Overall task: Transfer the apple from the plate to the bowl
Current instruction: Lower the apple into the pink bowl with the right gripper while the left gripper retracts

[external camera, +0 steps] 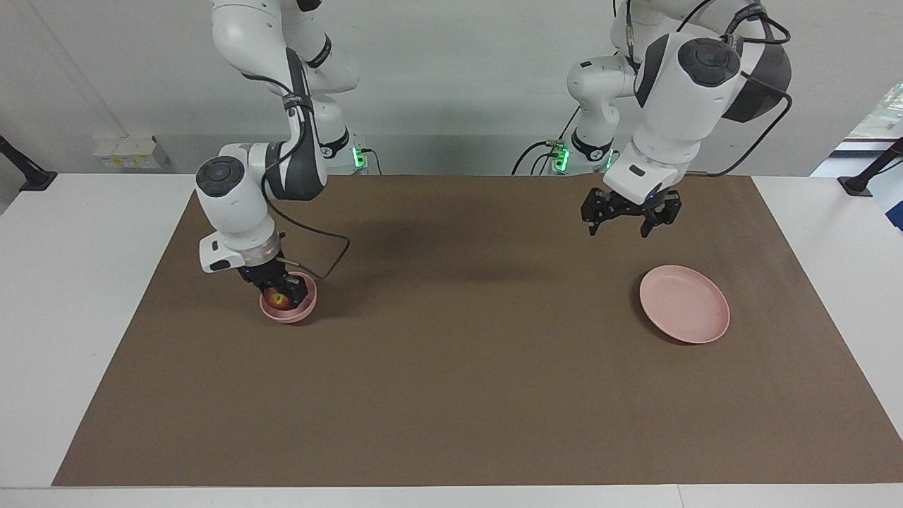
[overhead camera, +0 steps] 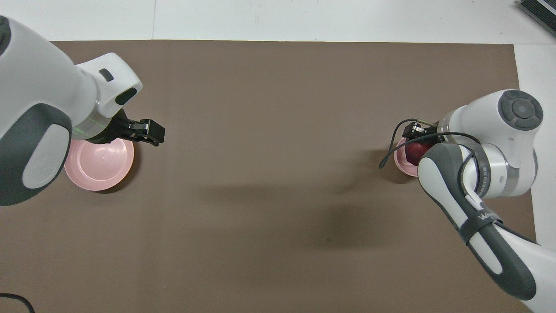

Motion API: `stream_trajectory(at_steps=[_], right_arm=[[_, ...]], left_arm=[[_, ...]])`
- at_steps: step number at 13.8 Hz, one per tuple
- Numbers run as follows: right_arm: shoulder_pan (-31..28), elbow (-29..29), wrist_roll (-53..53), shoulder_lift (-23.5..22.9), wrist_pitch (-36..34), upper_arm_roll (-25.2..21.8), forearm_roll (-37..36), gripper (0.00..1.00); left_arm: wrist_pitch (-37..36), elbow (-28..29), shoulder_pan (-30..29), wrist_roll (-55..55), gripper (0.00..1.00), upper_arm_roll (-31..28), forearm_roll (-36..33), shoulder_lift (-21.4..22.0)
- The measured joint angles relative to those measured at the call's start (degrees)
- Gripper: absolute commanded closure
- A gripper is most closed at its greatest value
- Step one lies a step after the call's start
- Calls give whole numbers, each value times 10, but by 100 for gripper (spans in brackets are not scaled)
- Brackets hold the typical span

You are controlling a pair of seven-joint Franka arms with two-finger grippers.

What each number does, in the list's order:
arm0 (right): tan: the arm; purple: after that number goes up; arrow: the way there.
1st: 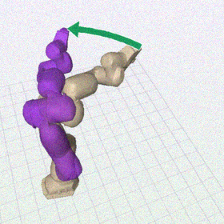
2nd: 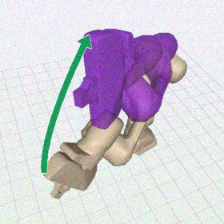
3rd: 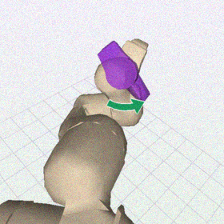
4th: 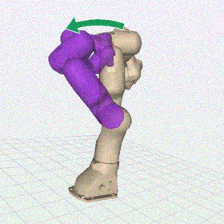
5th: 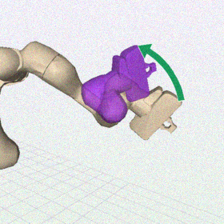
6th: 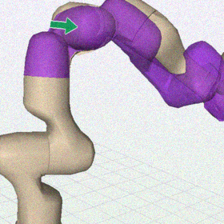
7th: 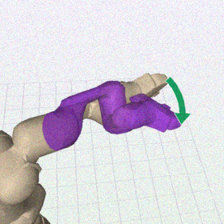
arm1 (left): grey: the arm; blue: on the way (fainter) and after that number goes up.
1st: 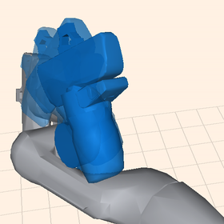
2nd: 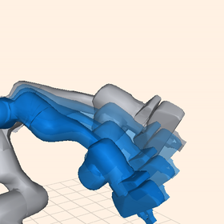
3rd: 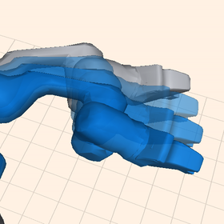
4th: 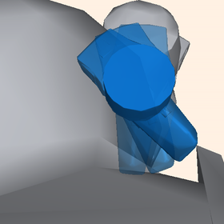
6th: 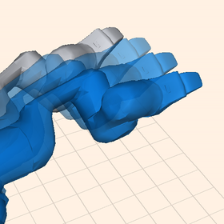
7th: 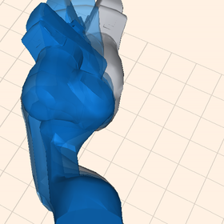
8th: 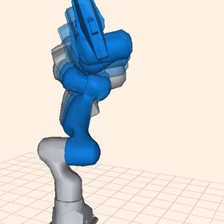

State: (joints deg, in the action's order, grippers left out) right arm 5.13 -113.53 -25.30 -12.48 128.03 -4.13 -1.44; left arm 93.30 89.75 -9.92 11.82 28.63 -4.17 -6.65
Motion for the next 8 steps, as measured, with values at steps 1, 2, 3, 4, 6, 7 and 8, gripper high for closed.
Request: stream_trajectory(at_steps=[1, 2, 3, 4, 6, 7, 8], right_arm=[[0, -3, 0, 0, 0, 0, 0, 62], [0, -7, 0, 0, 0, 0, 0, 45], [-1, -9, 0, -1, 2, 0, 0, 12], [-3, -11, 0, -3, 5, 0, 0, 0], [-3, -11, 0, -4, 9, -2, 0, 0], [-3, -9, 0, -5, 11, -2, 0, 0], [-3, -5, 0, -5, 13, -1, 0, 0]], left_arm=[[-10, 0, -5, -15, 0, -3, 0, 8], [-17, 0, -1, -32, 0, -13, 0, 16], [-21, 0, 15, -46, 0, -38, 0, 24], [-22, 0, 38, -56, 0, -71, 4, 32], [-25, -2, 80, -98, 0, -147, 29, 59], [-33, -2, 100, -125, 0, -189, 42, 78], [-43, -2, 121, -145, 0, -229, 48, 96]])
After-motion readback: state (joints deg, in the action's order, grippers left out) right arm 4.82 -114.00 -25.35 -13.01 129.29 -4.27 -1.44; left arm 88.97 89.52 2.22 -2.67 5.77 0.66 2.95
